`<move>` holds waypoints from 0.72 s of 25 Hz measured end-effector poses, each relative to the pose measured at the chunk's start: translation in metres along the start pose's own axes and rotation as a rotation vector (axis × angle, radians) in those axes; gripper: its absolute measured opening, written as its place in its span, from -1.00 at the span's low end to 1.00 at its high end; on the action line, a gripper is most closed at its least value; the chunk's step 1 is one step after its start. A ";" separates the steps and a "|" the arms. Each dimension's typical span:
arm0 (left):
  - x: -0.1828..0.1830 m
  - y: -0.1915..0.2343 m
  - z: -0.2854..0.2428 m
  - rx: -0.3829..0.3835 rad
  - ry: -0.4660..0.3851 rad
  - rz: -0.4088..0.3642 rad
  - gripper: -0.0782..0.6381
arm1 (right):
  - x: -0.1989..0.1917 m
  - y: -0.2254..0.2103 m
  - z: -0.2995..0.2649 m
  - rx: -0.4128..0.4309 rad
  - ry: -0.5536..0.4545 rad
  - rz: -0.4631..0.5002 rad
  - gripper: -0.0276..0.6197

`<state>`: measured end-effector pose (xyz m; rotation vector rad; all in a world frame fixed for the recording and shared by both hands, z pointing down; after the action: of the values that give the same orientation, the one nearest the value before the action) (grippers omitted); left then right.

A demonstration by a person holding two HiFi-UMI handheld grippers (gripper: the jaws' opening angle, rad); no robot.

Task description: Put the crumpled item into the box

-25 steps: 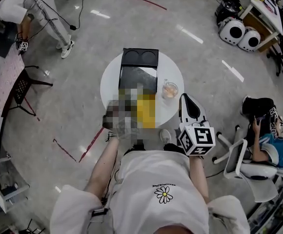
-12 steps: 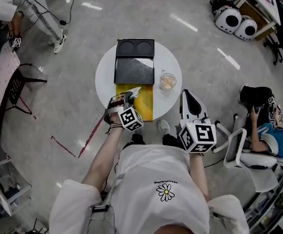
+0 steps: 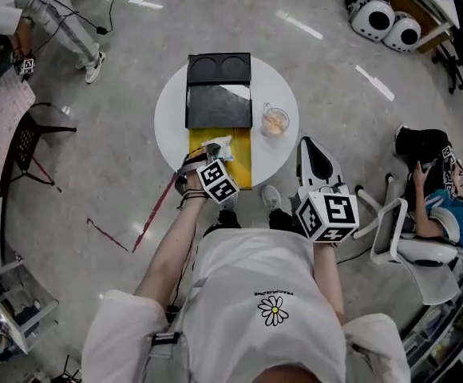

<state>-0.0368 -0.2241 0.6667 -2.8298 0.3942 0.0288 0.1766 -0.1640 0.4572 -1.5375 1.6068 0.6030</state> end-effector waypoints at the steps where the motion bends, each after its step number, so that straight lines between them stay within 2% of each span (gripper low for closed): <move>1: 0.001 -0.001 -0.001 -0.024 0.003 0.008 -0.26 | 0.000 -0.001 0.000 0.001 0.000 -0.001 -0.91; 6: 0.002 -0.005 0.001 -0.129 -0.017 0.065 0.00 | 0.000 -0.001 0.000 0.007 0.001 0.002 -0.91; 9: 0.003 -0.007 0.004 -0.166 -0.030 0.088 0.08 | 0.001 -0.001 -0.001 0.014 0.004 0.005 -0.91; 13: 0.004 -0.007 0.014 -0.163 -0.056 0.100 0.10 | 0.001 0.000 -0.003 0.025 0.005 0.007 -0.91; 18: 0.009 0.014 0.035 -0.110 -0.119 0.175 0.10 | 0.001 0.002 -0.005 0.048 0.000 0.036 -0.91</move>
<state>-0.0311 -0.2296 0.6290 -2.8734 0.6297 0.2605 0.1739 -0.1684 0.4587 -1.4761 1.6406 0.5803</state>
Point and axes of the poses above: the fingertips, and each gripper's own axes: z backward along the fingers, y to its left, x out of its top, the point moved 9 cm from there along z, backward along the fingers, and after that the axes turned 15 degrees about y, right-handed, at the moved point
